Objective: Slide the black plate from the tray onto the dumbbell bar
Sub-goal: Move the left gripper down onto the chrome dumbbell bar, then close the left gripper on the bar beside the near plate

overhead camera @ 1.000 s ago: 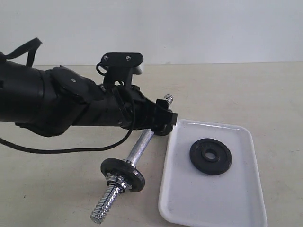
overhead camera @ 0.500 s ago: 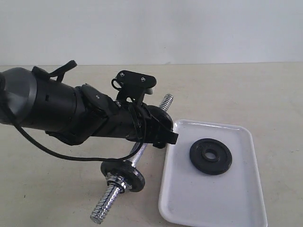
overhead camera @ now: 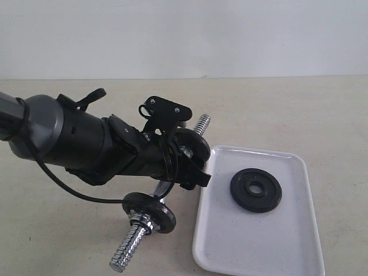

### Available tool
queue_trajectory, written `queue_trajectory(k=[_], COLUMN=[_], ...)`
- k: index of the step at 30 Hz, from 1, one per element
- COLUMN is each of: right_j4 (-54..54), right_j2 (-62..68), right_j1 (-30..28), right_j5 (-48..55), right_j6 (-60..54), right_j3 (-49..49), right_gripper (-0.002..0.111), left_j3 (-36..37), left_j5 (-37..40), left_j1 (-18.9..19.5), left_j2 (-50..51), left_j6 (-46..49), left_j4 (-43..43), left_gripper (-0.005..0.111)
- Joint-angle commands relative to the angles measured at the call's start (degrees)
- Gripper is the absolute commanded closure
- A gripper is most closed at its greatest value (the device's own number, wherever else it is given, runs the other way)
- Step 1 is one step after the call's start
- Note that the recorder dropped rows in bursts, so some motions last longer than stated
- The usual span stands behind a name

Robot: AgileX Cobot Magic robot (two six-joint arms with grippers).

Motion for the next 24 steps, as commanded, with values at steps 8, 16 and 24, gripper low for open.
queue_trajectory(k=[8, 16, 24], right_j4=[0.1, 0.3, 0.3], right_j2=[-0.1, -0.1, -0.1], right_j1=[0.0, 0.0, 0.0], right_j5=[1.0, 0.9, 1.0], right_j6=[0.2, 0.2, 0.2], right_j3=[-0.3, -0.3, -0.3], right_gripper=[0.108, 0.108, 0.108], left_j3=[-0.2, -0.5, -2.0], left_j5=[-0.9, 0.7, 5.8], left_j1=[0.1, 0.1, 3.5], left_j2=[1.3, 4.2, 4.2], left_j6=[0.7, 0.4, 1.4], left_j4=[2.4, 2.4, 2.4], left_gripper=[0.031, 0.031, 0.049])
